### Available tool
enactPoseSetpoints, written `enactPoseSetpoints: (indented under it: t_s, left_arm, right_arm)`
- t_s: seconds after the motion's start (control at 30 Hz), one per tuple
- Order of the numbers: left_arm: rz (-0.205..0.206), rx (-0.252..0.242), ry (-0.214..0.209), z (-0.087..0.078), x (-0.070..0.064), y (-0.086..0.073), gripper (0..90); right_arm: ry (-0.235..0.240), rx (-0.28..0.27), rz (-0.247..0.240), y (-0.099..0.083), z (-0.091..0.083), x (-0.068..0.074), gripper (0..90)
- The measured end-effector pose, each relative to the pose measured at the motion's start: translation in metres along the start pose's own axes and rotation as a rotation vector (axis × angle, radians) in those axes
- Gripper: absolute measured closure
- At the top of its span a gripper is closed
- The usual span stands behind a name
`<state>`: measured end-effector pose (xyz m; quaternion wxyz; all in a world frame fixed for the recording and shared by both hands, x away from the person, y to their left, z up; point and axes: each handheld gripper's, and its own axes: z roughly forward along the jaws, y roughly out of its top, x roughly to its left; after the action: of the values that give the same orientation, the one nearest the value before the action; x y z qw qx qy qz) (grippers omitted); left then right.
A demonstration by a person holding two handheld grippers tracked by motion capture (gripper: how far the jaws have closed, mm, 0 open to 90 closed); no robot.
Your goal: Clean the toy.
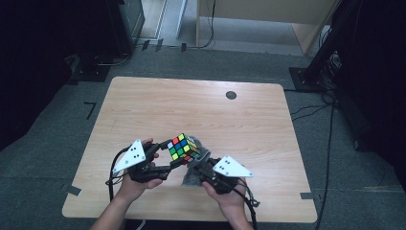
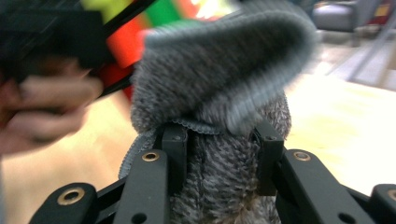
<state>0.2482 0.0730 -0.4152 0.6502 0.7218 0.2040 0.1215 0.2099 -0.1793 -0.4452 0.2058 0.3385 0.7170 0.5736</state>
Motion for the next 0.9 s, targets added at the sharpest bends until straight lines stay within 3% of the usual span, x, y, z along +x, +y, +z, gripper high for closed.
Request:
enactPoseSetpoints:
  t_s: [0.13,0.2,0.33,0.4,0.5,0.63,0.67,0.77,0.9]
  left_arm:
    - [0.010,0.004,0.006,-0.002,0.000,0.000,33.9]
    - [0.005,-0.003,0.007,-0.003,0.001,0.001,33.9]
    - [0.005,-0.001,0.002,-0.002,0.002,0.001,33.9]
    - [0.012,0.008,-0.001,0.000,0.000,0.000,33.9]
    - [0.011,0.008,-0.005,0.000,0.000,-0.001,33.9]
    - [0.010,0.004,0.007,-0.003,0.002,0.000,33.9]
    - [0.010,0.001,0.011,-0.004,0.003,0.001,33.9]
    - [0.014,-0.003,0.011,-0.005,0.004,0.002,33.9]
    - [0.023,0.003,0.000,-0.004,0.002,0.001,33.9]
  right_arm:
    - [0.090,0.067,-0.077,-0.007,0.012,0.017,65.4]
    - [0.064,0.070,-0.097,-0.005,0.010,0.015,65.4]
    - [-0.051,-0.004,0.034,0.000,-0.004,-0.009,66.9]
    - [-0.056,-0.028,0.048,0.000,-0.007,-0.012,67.2]
    - [-0.011,0.000,0.003,-0.001,0.000,0.000,67.3]
    - [0.087,0.050,-0.055,-0.007,0.011,0.013,66.8]
    - [0.090,0.053,-0.059,-0.007,0.011,0.014,66.8]
    - [0.044,0.043,-0.061,-0.003,0.006,0.007,66.7]
    - [-0.061,-0.015,0.034,0.002,-0.009,-0.010,68.2]
